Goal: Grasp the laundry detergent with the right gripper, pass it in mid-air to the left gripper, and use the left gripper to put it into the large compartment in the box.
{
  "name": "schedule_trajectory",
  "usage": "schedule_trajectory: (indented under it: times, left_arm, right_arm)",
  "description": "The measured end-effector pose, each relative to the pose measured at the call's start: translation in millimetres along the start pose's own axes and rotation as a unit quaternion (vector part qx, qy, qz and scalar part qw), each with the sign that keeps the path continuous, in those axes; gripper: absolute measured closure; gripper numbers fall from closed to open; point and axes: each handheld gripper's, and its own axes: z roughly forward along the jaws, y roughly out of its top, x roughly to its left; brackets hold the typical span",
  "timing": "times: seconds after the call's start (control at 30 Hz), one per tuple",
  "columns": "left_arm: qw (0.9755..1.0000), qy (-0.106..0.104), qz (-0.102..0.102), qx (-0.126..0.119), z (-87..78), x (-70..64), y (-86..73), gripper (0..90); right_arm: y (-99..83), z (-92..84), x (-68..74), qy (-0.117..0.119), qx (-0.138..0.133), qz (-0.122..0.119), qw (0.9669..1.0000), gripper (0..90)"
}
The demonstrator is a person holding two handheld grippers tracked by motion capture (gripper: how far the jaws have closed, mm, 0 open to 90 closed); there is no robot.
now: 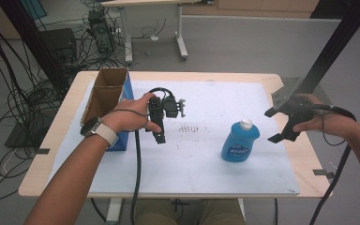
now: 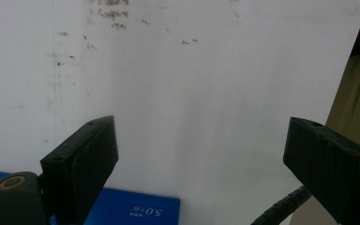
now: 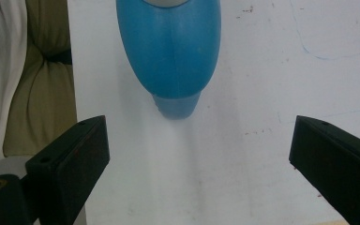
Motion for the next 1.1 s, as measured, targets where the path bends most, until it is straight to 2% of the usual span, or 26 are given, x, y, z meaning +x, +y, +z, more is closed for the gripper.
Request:
schedule_trajectory:
  times: [0.7,1.1]
  left_arm:
    - [1.0,0.001,0.0,-0.002,1.2,-0.2,2.2,10.7]
    - [1.0,0.002,-0.002,-0.007,1.9,-0.6,2.3,10.7]
  right_arm:
    - [-6.7,8.4,2.4,0.003,-0.027,0.001,0.9996,4.7]
    - [-8.4,17.1,3.2,0.008,-0.045,-0.008,0.9989,5.4]
